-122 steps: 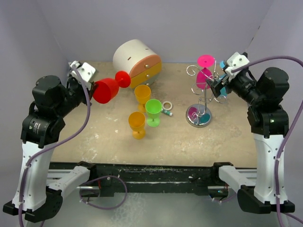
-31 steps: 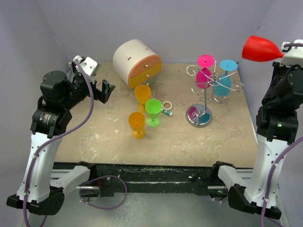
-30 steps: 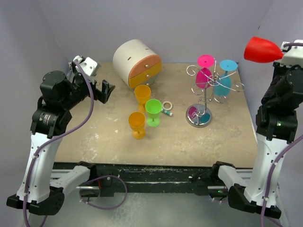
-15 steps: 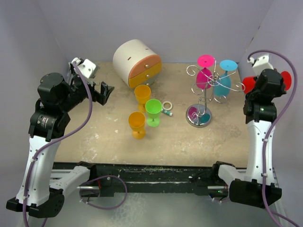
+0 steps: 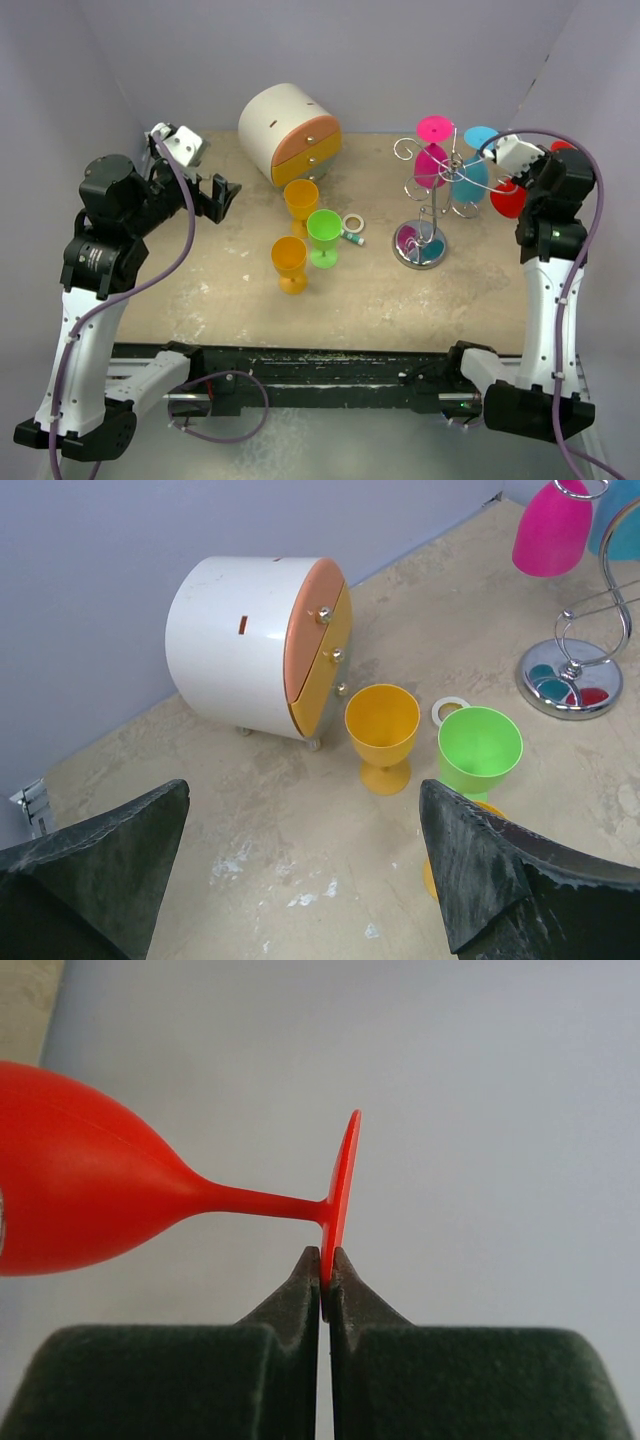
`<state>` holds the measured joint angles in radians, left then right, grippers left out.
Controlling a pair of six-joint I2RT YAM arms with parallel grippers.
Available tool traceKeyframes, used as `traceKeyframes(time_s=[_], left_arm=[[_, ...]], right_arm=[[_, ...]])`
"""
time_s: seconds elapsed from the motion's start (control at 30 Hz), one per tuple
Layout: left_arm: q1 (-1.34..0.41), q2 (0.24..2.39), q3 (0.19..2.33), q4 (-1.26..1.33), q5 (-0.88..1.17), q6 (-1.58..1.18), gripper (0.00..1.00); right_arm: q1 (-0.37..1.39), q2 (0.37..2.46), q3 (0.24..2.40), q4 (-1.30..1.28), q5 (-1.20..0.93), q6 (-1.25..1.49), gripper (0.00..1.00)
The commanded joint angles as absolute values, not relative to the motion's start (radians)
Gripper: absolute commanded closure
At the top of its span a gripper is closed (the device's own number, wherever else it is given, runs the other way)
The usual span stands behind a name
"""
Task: Place the wine glass upside down on the wine glass rack
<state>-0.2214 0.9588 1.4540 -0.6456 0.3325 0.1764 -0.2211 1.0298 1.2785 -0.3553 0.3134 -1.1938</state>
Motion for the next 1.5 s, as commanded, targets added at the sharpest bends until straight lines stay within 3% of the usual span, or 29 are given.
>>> traceKeyframes(time_s=[0.0,0.5,1.47], left_arm=[[-0.212,0.943,1.444,-0.608,0.347,0.181,0.01],[-0.206,0.954,1.441,-0.598,0.354,0.184,0.01],[-0.204,0.96,1.433,-0.595,0.357,0.197,0.01]], right_arm=[[-0.224,1.049,1.353,-0.408,0.189,-1.326,1.0],[-0.224,1.098,1.414,-0.526,-0.105,-1.479,1.0],[-0.224,1.108,1.511,-0.783,-0.327,-1.62,1.0]])
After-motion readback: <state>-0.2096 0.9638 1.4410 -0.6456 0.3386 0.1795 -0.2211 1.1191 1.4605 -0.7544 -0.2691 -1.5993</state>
